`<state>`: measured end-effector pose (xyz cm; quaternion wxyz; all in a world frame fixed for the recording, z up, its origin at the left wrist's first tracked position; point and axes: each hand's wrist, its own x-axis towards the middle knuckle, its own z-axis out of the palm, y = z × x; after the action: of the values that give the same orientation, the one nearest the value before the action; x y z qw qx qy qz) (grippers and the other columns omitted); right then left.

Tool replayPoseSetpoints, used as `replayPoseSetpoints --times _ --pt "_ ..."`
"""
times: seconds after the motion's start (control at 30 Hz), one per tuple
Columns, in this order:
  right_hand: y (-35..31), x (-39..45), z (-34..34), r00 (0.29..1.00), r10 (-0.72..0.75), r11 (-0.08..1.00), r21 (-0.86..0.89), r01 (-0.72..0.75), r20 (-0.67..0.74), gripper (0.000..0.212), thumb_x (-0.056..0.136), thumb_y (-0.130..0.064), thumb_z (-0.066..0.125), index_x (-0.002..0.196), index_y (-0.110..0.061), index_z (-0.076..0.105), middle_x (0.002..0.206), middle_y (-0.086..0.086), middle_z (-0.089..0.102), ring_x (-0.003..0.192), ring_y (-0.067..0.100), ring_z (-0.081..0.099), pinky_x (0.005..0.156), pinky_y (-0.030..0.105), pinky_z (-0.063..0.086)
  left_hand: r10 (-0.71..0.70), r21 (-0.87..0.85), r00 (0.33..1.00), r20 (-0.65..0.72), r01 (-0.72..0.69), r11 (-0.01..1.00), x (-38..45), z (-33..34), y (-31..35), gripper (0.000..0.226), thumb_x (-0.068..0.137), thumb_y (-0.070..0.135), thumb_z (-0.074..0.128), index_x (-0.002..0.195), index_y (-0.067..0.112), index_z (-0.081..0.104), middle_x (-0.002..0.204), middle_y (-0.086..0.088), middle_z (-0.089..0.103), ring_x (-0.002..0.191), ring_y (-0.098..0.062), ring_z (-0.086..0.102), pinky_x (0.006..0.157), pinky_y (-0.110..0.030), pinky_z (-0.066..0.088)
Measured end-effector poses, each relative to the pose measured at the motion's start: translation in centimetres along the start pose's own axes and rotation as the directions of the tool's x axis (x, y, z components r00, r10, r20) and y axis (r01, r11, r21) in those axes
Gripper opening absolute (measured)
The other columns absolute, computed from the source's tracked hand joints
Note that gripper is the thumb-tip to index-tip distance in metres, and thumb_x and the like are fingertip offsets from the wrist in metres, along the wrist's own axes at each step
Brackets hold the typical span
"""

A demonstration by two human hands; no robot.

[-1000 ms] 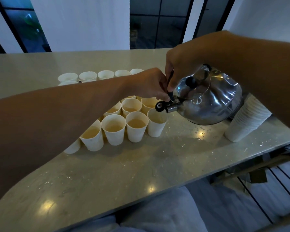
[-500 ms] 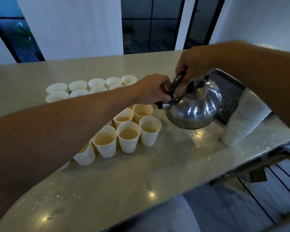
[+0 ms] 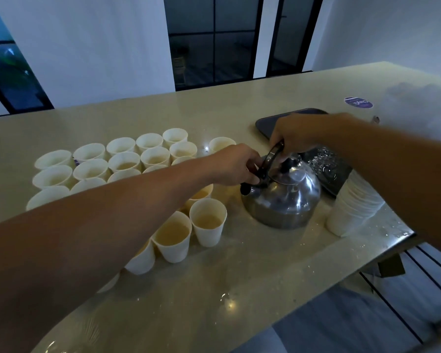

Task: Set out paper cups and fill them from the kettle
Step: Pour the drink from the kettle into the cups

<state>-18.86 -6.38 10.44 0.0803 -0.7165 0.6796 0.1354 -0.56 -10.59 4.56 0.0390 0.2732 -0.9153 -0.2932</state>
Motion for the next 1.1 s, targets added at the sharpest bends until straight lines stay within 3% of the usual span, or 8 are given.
replayPoseSetpoints --times 0.2,0.37,0.47,0.63,0.77,0.87,0.97,1.1 --pt "0.8 0.4 0.8 1.000 0.002 0.999 0.052 -0.002 -0.018 0.007 0.080 -0.029 0.081 0.078 -0.029 0.074 0.069 -0.010 0.067 0.069 0.007 0.060 0.070 0.031 0.049 -0.043 -0.095 0.980 0.196 0.063 0.993 0.8 -1.0 -0.2 0.044 0.089 0.017 0.073 0.130 0.018 0.058 0.118 0.004 0.067 0.109 -0.014 0.062 0.098 -0.029 0.050" --pt "0.1 1.1 2.9 0.998 0.034 0.995 0.095 -0.028 -0.060 0.021 0.086 -0.017 0.073 0.105 -0.026 0.074 0.096 -0.006 0.070 0.084 0.013 0.062 0.077 0.027 0.048 -0.045 -0.101 0.959 0.279 0.076 0.992 1.6 -1.3 -0.6 0.045 0.085 0.019 0.076 0.124 0.024 0.054 0.116 0.008 0.064 0.100 -0.005 0.059 0.079 -0.015 0.046" --pt "-0.2 1.6 3.7 0.993 0.055 0.989 0.143 -0.040 -0.105 0.029 0.086 -0.012 0.070 0.110 -0.028 0.073 0.100 -0.003 0.067 0.088 0.018 0.059 0.074 0.027 0.043 -0.053 -0.114 0.953 0.297 0.091 0.989 1.9 -1.4 -0.7 0.047 0.082 0.018 0.079 0.119 0.030 0.053 0.109 0.013 0.063 0.097 -0.004 0.059 0.077 -0.015 0.046" --pt "-0.7 1.7 4.1 0.983 0.093 0.986 0.150 -0.069 -0.160 0.038 0.083 -0.006 0.068 0.112 -0.030 0.071 0.102 -0.004 0.060 0.093 0.017 0.054 0.076 0.029 0.047 -0.041 0.005 0.958 0.284 0.041 0.999 2.1 -0.7 -0.8 0.050 0.075 0.029 0.086 0.114 0.035 0.055 0.107 0.016 0.062 0.102 -0.009 0.059 0.089 -0.029 0.050" --pt "-0.7 2.6 5.1 0.977 0.126 0.978 0.185 -0.094 -0.172 0.046 0.086 -0.006 0.063 0.121 -0.035 0.066 0.117 0.001 0.064 0.104 0.024 0.061 0.083 0.034 0.053 0.004 0.052 0.973 0.230 -0.016 0.999 1.7 -0.3 -0.6 0.044 0.073 0.031 0.086 0.105 0.034 0.056 0.099 0.017 0.060 0.093 -0.007 0.057 0.075 -0.022 0.046" --pt "-1.0 3.0 6.0 0.993 0.085 0.990 0.120 -0.075 -0.080 0.049 0.092 -0.006 0.056 0.132 -0.035 0.057 0.118 0.000 0.061 0.114 0.028 0.059 0.090 0.037 0.046 0.019 0.083 0.984 0.176 -0.034 0.996 1.2 -0.3 -0.8 0.047 0.072 0.033 0.087 0.106 0.032 0.053 0.103 0.013 0.056 0.093 -0.009 0.053 0.075 -0.023 0.047" --pt "-1.4 3.3 5.4 0.997 0.079 0.996 -0.032 -0.079 -0.021 0.065 0.093 -0.006 0.056 0.147 -0.037 0.038 0.138 0.005 0.047 0.130 0.031 0.043 0.099 0.045 0.036 -0.006 0.088 0.989 0.151 -0.008 0.996 0.6 -1.1 -0.9 0.050 0.073 0.036 0.086 0.113 0.030 0.056 0.105 0.011 0.057 0.092 -0.009 0.055 0.074 -0.023 0.049" --pt "-1.8 3.5 3.0 0.997 0.050 0.997 -0.055 -0.047 0.050 0.073 0.092 -0.008 0.058 0.147 -0.048 0.031 0.146 0.004 0.036 0.136 0.032 0.033 0.101 0.050 0.033 -0.029 0.108 0.995 0.092 0.019 0.994 0.0 -3.0 -1.5 0.041 0.079 0.035 0.082 0.114 0.028 0.062 0.100 0.011 0.061 0.091 -0.007 0.058 0.076 -0.024 0.050"
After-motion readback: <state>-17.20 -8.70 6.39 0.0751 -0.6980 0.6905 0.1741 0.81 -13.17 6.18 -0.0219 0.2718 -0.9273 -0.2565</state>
